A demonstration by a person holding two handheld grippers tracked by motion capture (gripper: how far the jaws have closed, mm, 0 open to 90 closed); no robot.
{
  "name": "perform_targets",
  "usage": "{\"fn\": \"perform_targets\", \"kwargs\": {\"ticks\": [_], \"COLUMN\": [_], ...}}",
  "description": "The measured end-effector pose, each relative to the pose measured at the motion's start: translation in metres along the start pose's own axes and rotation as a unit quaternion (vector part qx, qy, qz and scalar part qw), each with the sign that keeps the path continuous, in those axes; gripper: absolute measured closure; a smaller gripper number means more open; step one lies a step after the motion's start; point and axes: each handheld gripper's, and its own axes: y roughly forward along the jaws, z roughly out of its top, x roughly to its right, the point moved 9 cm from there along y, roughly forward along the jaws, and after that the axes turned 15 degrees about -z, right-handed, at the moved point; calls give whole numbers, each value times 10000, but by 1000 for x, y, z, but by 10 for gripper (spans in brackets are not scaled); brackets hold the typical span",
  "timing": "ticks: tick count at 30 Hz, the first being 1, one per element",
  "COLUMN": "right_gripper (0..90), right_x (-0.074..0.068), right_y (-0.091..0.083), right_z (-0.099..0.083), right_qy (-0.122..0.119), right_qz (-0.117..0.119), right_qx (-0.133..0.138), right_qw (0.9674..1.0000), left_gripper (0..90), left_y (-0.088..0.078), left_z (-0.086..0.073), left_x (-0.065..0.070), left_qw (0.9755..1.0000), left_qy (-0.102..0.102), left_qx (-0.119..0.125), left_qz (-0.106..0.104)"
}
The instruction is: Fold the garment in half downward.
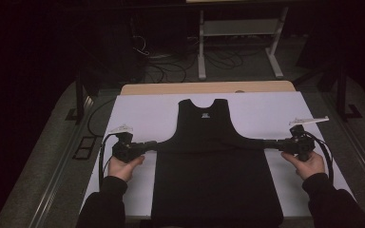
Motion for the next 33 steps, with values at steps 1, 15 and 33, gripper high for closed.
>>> {"fn": "perform_targets", "kwargs": {"ticks": [1,15,33], "right_gripper": [852,852,851], "right_x": [-1,3,2], "right_y": [-1,-4,-4], "right_z": [-2,-21,-34], "right_qy": [-2,79,122], "right_qz": [14,16,-20], "right_qx": [-12,-381,-642], "right_qw": [10000,9992,9979], "left_gripper": [852,851,851], "left_y": [-1,-1,-2], "left_z": [-1,-19,-34], "left_x": [0,1,6], "left_qw": [10000,9995,9987], "left_qy": [-15,-52,-167], "left_qx": [-5,-300,-485], "left_qz": [-2,44,-6]}}
